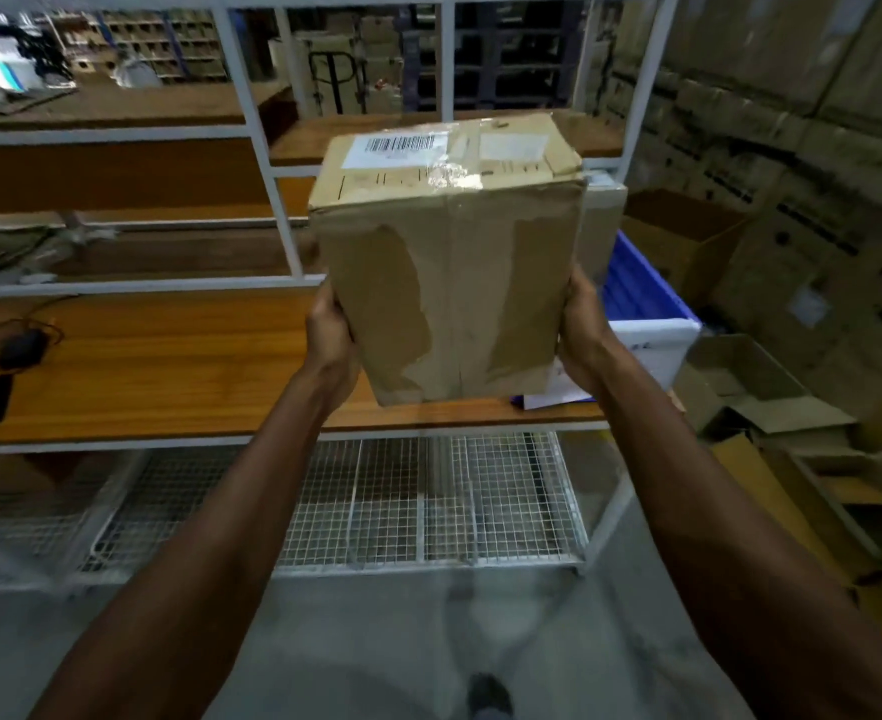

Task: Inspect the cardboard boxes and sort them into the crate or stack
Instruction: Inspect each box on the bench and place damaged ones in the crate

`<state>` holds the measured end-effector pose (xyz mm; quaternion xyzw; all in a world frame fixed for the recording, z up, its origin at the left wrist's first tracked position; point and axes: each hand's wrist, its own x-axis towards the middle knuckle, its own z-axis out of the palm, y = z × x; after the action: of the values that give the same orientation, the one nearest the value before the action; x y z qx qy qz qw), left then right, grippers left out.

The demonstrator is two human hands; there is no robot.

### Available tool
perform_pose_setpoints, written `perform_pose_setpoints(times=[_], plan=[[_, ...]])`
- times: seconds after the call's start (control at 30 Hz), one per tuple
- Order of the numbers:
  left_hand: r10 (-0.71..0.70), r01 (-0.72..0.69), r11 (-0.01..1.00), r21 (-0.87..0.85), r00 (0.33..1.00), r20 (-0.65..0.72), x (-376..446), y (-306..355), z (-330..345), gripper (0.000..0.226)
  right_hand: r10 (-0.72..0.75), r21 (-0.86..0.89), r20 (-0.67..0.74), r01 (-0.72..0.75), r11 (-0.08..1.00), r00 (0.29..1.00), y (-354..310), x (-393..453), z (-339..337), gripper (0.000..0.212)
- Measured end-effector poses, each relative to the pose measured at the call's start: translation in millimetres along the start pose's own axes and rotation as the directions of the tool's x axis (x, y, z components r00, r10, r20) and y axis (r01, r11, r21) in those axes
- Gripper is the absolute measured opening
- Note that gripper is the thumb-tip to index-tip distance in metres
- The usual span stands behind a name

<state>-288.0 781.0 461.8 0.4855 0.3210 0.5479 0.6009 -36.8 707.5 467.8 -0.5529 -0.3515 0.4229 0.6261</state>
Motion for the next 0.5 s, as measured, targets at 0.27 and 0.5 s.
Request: perform_pose_setpoints(times=[0.27, 0.5], plan=[[0.000, -0.005, 0.999, 0.051, 0.993, 0.115, 2, 7, 113, 0.052, -0.063, -0.112, -0.034, 0.059, 0.992, 0.997, -70, 5, -102, 0.055], [-0.045, 0.038, 0.997, 0.072, 0.995, 0.092, 37, -18, 219, 0.059, -0.111, -0.060, 0.002, 0.111, 0.992, 0.994, -97, 54, -200, 0.060]])
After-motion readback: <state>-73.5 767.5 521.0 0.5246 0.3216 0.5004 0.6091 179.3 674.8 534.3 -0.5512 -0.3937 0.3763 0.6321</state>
